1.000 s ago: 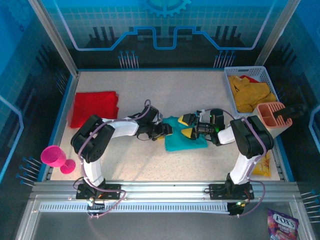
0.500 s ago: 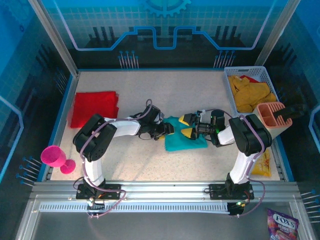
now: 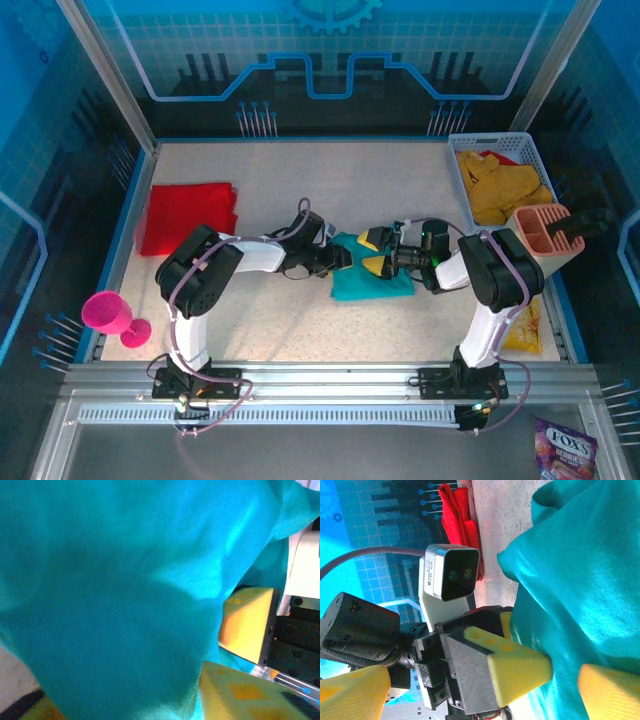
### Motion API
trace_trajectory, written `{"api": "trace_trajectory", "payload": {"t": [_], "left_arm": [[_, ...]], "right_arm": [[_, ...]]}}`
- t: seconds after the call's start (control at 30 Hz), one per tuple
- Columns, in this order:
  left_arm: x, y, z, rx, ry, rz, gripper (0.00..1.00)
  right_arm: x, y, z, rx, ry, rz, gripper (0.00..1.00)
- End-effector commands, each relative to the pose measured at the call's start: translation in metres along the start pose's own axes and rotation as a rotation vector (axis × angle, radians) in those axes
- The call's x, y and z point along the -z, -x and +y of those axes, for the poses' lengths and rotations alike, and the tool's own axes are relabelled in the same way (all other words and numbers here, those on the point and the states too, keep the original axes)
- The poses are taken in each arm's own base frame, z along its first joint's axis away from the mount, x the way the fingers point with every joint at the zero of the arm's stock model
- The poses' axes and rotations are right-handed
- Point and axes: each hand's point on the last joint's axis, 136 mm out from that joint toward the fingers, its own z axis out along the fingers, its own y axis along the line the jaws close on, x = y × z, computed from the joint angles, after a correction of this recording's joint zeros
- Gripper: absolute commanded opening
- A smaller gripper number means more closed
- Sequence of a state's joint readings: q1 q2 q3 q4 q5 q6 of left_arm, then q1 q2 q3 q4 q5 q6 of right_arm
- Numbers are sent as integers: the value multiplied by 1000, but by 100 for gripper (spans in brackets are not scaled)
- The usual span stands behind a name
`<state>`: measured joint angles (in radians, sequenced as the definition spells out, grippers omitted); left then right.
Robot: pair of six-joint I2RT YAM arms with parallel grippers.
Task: Fold and stack the t-shirts
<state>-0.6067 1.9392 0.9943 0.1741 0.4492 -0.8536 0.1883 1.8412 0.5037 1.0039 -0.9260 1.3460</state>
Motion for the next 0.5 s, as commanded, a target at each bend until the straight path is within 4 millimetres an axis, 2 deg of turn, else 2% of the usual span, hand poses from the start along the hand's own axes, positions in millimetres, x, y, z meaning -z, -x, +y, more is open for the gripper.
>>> {"api": "trace_trajectory", "payload": {"t": [0.0, 0.13, 0.27, 0.37, 0.47], "left_arm": [[-18, -7, -2, -84, -6, -8, 32], [-14, -6, 7, -85, 54, -13, 14], [-9, -7, 15, -99, 109, -5, 5], [-1, -5, 20, -121, 158, -12, 0], [10, -1, 24, -140, 204, -20, 0]], "right_arm": [[5, -10, -31, -142, -88, 2, 98], [7, -7, -15, -107, -89, -3, 98], [15, -7, 6, -33, -154, -13, 98], [29, -8, 25, 56, -255, -33, 100], [43, -11, 50, 146, -319, -51, 100]]}}
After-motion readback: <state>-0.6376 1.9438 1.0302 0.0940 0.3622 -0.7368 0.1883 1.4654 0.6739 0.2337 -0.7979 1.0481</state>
